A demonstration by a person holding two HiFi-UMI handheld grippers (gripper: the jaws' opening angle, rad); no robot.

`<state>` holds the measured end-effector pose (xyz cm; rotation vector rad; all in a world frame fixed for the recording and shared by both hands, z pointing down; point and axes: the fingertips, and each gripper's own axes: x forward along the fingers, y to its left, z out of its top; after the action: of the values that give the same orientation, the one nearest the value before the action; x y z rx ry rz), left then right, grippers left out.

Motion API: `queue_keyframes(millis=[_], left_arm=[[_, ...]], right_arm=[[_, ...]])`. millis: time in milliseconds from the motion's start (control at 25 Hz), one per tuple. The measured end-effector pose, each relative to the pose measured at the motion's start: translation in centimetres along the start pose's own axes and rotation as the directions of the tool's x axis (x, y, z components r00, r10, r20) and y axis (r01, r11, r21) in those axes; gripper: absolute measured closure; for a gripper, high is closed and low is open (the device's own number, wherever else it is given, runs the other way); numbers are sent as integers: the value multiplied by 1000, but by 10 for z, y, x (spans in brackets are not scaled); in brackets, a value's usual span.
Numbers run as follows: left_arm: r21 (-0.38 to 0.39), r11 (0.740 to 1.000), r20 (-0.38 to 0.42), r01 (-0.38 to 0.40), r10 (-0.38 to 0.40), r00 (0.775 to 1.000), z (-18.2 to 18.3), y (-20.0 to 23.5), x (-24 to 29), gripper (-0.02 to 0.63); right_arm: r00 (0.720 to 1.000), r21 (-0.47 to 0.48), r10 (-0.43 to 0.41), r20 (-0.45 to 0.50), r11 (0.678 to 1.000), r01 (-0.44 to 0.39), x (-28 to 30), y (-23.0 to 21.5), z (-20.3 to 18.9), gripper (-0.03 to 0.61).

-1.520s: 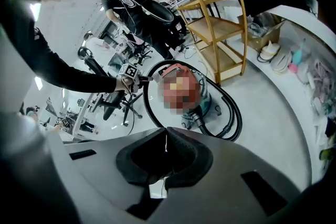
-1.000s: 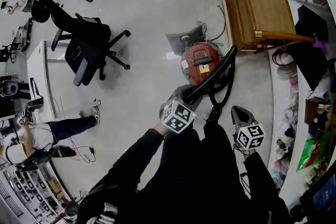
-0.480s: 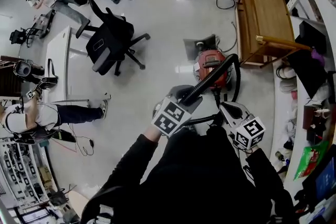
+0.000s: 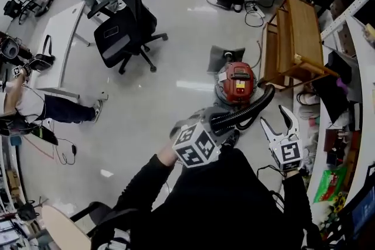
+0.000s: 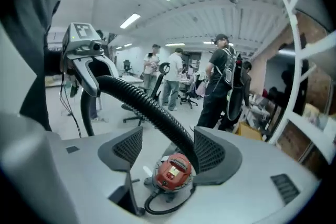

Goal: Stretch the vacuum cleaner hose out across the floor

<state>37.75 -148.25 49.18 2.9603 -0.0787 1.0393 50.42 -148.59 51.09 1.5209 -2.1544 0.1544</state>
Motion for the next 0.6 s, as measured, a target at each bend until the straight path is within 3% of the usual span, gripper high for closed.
queue_keyframes(millis=[120,200,280,360,600], left_arm=[[32,999,35,42,-43,998,-24,-19,-13,425],[46,997,54,60,-62,997,-32,-24,-19,425],[74,994,66,75,-80,995,-35,-30,-27,426],[94,993,70,73,-80,994,-35,-33,-38,425],[106,992,82,74,-82,993,-11,-57,-57,420]], right_arm=[[996,-249,39,-85,967,-59,0,47,7,276],[994,-413,0,-110,909,-46,9,71,13,275],[995,-526,-60,-76,850,11,17,85,30,275],[996,-562,-71,-50,826,30,20,94,44,275],[998,-494,-25,-60,869,-8,10,97,44,276]])
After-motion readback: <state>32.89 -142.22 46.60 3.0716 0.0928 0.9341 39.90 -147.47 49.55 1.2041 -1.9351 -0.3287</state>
